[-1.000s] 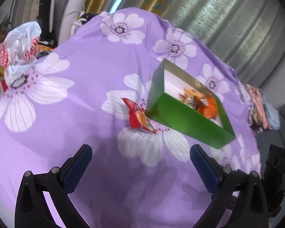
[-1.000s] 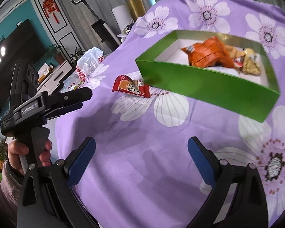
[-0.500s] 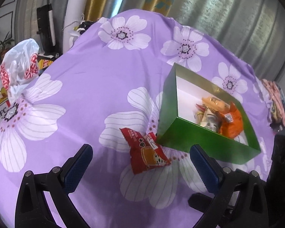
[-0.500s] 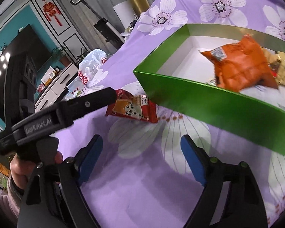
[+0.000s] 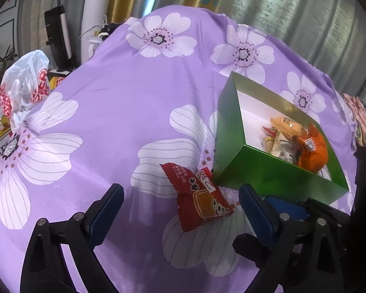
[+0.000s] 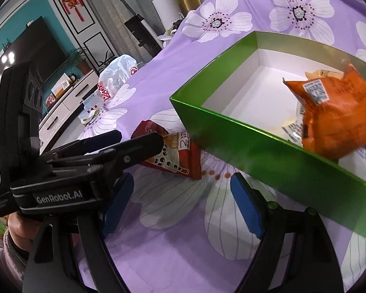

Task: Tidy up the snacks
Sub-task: 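Move the left tool toward the red-and-white packet on the cloth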

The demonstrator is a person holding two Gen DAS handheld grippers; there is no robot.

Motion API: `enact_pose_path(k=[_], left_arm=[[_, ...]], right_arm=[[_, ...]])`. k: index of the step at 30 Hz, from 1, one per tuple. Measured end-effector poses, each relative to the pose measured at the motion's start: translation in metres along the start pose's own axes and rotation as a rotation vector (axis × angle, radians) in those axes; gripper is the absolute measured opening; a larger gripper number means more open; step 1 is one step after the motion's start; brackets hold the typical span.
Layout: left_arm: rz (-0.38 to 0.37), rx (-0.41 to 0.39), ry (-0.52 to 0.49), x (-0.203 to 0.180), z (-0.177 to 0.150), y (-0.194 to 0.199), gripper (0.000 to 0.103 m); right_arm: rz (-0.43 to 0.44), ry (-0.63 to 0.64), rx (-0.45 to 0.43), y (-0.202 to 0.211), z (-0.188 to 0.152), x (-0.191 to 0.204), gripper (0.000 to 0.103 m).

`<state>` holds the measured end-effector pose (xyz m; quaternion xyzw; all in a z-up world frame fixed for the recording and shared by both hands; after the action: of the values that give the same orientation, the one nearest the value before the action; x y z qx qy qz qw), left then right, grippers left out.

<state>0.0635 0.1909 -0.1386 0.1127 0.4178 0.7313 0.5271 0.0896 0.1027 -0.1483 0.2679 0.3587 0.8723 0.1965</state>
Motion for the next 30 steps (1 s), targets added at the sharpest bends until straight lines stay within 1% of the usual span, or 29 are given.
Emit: enact_pose_path(k=[1, 3, 10, 19, 24, 27, 28, 29, 30], left_arm=[[-0.002, 0.001, 0.0, 0.0, 0.0, 0.0, 0.094], [0.002, 0.001, -0.001, 0.0, -0.001, 0.0, 0.088], [0.042, 0.044, 0.02, 0.015, -0.008, -0.011, 0.087], [0.031, 0.05, 0.052, 0.025, -0.011, -0.009, 0.085], [0.039, 0.05, 0.064, 0.032, -0.01, -0.009, 0.085], [0.013, 0.064, 0.074, 0.033, -0.012, -0.008, 0.084], [0.012, 0.066, 0.075, 0.034, -0.012, -0.008, 0.082], [0.014, 0.066, 0.076, 0.035, -0.013, -0.007, 0.079], [0.004, 0.066, 0.082, 0.037, -0.013, -0.006, 0.079]], right_arm=[[-0.001, 0.004, 0.001, -0.001, 0.001, 0.0, 0.082], [-0.001, 0.01, 0.004, -0.003, 0.002, 0.0, 0.081], [-0.002, 0.051, 0.028, -0.014, 0.002, 0.006, 0.079], [0.032, 0.052, 0.06, -0.032, 0.006, 0.009, 0.075], [0.044, 0.069, 0.069, -0.042, 0.008, 0.013, 0.075], [0.08, 0.083, 0.083, -0.047, 0.008, 0.022, 0.075], [0.106, 0.094, 0.089, -0.046, 0.008, 0.028, 0.073], [0.122, 0.096, 0.091, -0.044, 0.007, 0.031, 0.065], [0.148, 0.096, 0.092, -0.04, 0.006, 0.036, 0.063]])
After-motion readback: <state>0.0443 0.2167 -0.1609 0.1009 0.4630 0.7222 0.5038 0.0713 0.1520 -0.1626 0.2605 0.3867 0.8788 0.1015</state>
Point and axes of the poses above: each gripper's, at about its wrist camera, not at the fingertips, and y roughly against the way its jaws point, x to its left, z to its top, the point moved 8 cm from there along -y, roughly the way its jaws point, and after that the axes turned 2 degrees about y, right-handed, at the moved point
